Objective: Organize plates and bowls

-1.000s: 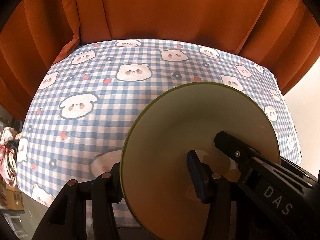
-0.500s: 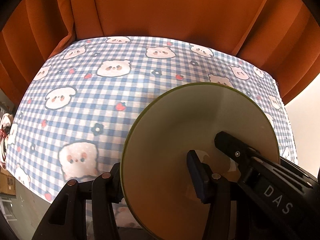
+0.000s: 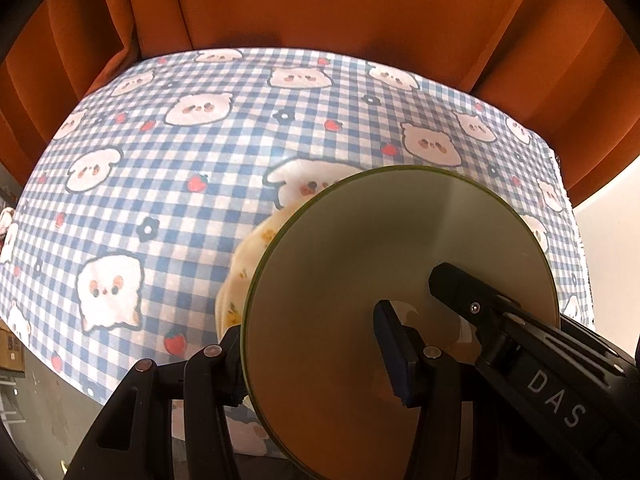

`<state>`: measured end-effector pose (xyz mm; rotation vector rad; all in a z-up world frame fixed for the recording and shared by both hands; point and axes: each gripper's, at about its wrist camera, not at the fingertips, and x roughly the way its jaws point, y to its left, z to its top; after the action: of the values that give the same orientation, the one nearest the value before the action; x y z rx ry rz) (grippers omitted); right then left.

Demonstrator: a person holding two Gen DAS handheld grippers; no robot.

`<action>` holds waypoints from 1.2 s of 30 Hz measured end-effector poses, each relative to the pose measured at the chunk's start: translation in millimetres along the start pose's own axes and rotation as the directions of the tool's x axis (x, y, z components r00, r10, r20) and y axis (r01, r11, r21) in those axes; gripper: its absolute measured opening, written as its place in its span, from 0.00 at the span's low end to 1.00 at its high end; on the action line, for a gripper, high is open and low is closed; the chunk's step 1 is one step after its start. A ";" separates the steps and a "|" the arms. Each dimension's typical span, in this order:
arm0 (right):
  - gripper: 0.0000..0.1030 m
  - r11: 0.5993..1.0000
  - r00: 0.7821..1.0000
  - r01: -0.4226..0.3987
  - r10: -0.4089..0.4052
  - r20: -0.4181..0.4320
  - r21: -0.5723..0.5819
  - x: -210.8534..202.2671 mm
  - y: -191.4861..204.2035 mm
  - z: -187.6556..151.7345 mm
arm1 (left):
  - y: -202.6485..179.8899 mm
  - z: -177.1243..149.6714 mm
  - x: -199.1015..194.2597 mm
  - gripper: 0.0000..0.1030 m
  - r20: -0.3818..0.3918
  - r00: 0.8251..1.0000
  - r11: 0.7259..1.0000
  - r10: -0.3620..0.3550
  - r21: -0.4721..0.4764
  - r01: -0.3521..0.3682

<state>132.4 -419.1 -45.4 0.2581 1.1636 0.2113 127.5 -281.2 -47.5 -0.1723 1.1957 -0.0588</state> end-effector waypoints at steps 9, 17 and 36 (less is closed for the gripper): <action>0.31 1.000 0.999 0.016 -0.016 -0.040 0.003 15.5 -5.4 3.1 | -1.4 5.0 12.3 0.51 -0.030 0.999 1.000 0.020 0.011 -0.019; 0.31 1.000 0.999 0.020 -0.019 -0.048 0.017 21.9 -11.5 6.6 | -6.9 8.9 16.6 0.50 -0.030 0.998 0.997 0.049 0.061 -0.047; 0.32 1.000 1.000 -0.027 0.027 -0.009 0.006 8.0 -18.2 -10.7 | -11.9 -10.3 4.3 0.54 0.005 0.995 0.993 0.104 0.061 -0.104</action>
<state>126.1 -433.1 -61.9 0.2789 1.1704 0.2329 120.0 -294.5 -53.1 -0.0560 1.1982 -0.0045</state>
